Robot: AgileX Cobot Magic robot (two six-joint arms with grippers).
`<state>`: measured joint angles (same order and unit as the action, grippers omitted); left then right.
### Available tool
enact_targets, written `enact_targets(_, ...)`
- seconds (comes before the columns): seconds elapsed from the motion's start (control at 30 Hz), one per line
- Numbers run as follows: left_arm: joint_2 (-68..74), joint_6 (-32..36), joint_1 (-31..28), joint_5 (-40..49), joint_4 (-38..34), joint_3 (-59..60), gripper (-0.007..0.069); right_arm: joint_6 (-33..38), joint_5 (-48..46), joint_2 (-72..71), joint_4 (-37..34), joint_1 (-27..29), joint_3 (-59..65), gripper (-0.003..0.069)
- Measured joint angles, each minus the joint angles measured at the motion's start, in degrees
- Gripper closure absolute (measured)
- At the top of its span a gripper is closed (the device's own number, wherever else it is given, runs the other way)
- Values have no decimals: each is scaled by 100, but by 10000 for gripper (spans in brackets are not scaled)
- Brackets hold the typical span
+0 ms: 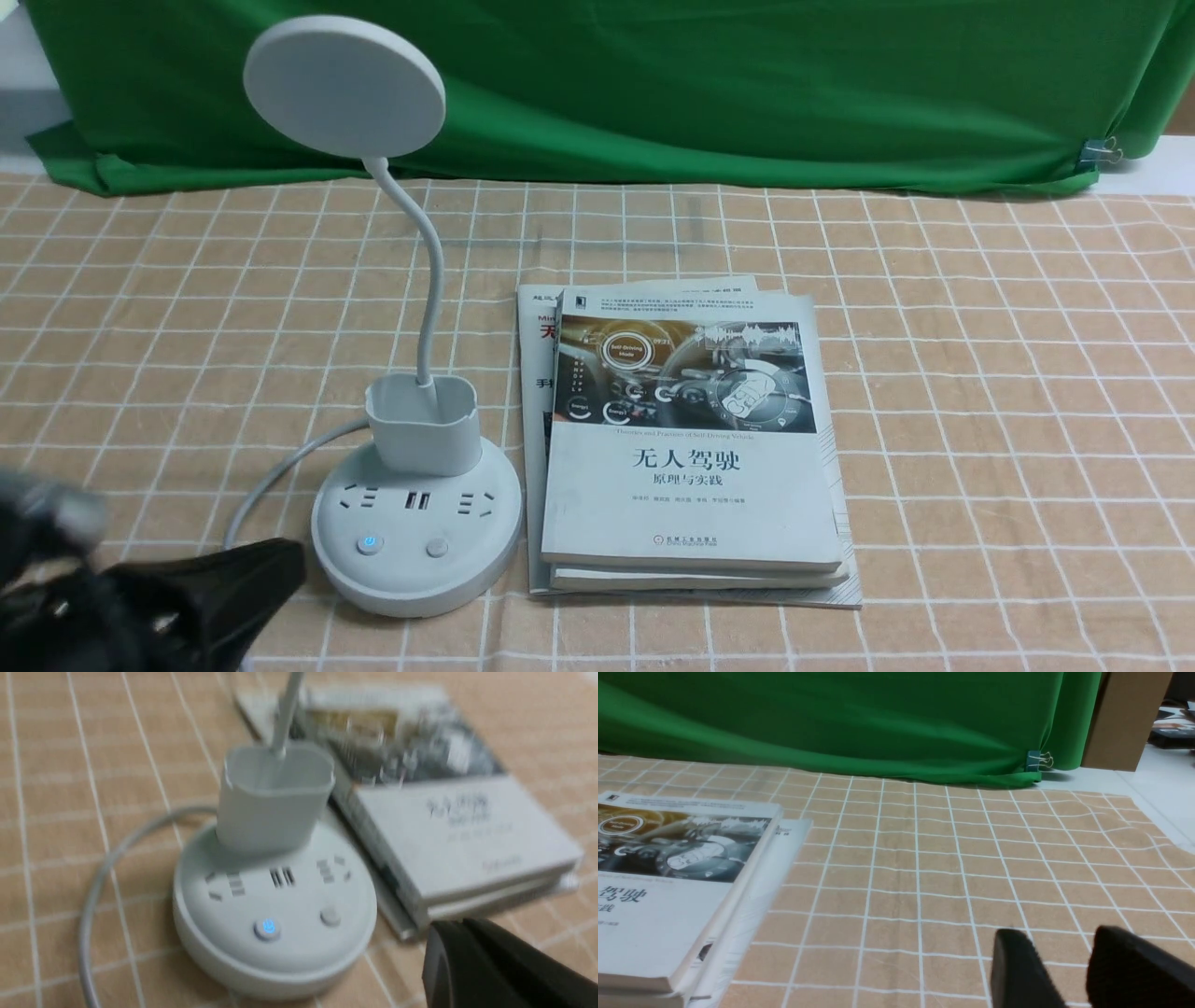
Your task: Turn off the desk lamp on the light coffee tablecloth by hand.
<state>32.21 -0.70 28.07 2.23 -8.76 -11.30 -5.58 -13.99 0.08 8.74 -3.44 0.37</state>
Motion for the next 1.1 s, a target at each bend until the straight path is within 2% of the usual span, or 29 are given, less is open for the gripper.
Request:
enact_targets(0.2, -385, 0, 0, -474, 0, 517, 629, 0, 0, 0, 0, 0, 0, 417)
enact_targets(0.9, -392, 0, 0, -535, 157, 764, 628, 0, 0, 0, 0, 0, 0, 417)
enact_targets(1.0, -513, 136, -180, -597, 170, 863, 628, 0, 0, 0, 0, 0, 0, 417)
enact_targets(1.1, -980, 175, -849, -578, 170, 1122, 628, 0, 0, 0, 0, 0, 0, 417)
